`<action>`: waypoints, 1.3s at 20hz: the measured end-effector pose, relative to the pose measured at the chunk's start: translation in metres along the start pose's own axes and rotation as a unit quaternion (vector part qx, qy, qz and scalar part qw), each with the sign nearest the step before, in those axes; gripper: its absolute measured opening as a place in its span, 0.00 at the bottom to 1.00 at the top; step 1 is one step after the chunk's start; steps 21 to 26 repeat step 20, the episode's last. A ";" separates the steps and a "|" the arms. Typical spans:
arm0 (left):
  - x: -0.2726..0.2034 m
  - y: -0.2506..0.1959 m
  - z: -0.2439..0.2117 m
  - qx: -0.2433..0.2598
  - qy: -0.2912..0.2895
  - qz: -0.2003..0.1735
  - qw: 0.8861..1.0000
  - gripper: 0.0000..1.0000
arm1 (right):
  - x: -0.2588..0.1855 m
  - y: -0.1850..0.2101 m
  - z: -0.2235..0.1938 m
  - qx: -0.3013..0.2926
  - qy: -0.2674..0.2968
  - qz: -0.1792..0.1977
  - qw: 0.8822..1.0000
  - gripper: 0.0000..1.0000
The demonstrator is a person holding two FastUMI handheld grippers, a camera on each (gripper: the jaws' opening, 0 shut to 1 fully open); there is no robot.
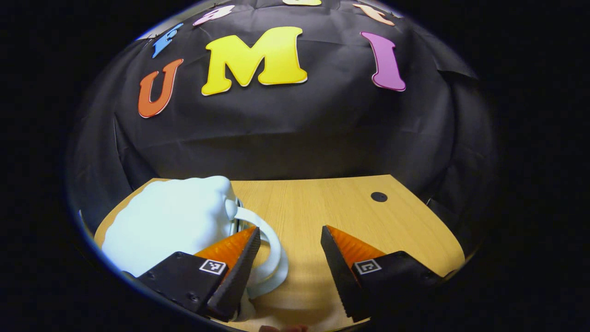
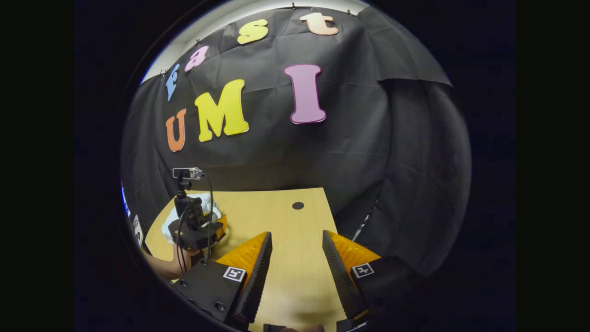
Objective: First open the suitcase, pack the skin care products into it, and then close the suitcase.
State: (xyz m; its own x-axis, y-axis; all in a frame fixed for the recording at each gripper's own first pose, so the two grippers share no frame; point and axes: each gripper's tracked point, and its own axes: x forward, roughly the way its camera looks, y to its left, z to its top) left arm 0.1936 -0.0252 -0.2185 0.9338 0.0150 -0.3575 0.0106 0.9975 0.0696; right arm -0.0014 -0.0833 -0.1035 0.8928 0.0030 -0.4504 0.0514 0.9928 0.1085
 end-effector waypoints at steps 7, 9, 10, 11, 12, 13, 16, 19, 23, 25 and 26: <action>-0.106 0.034 0.089 -0.037 -0.080 0.011 0.996 0.99 | 0.000 0.061 0.056 0.001 -0.094 0.044 0.995 0.65; -0.141 0.049 0.114 -0.041 -0.107 0.019 0.993 0.99 | -0.004 0.079 0.069 -0.004 -0.119 0.055 0.991 0.66; -0.156 0.054 0.124 -0.040 -0.119 0.022 0.992 0.98 | -0.007 0.089 0.074 -0.006 -0.133 0.059 0.989 0.65; -0.169 0.059 0.131 -0.041 -0.129 0.026 0.990 0.98 | -0.009 0.095 0.077 -0.009 -0.143 0.061 0.988 0.65; -0.182 0.061 0.138 -0.042 -0.137 0.027 0.989 0.98 | -0.011 0.101 0.079 -0.012 -0.150 0.061 0.987 0.65; -0.192 0.063 0.144 -0.043 -0.145 0.026 0.988 0.98 | -0.016 0.107 0.082 -0.017 -0.159 0.059 0.985 0.66; -0.213 0.070 0.152 -0.048 -0.159 0.026 0.986 0.98 | -0.030 0.116 0.088 -0.036 -0.184 0.048 0.981 0.67; -0.223 0.073 0.155 -0.045 -0.169 0.026 0.984 0.98 | -0.038 0.125 0.090 -0.037 -0.195 0.048 0.979 0.68; -0.224 0.075 0.153 -0.041 -0.166 0.029 0.985 0.98 | -0.040 0.125 0.090 -0.039 -0.198 0.045 0.978 0.69; -0.224 0.075 0.153 -0.041 -0.166 0.029 0.985 0.98 | -0.040 0.125 0.090 -0.039 -0.198 0.045 0.978 0.69; -0.224 0.075 0.153 -0.041 -0.166 0.029 0.985 0.98 | -0.040 0.125 0.090 -0.039 -0.198 0.045 0.978 0.69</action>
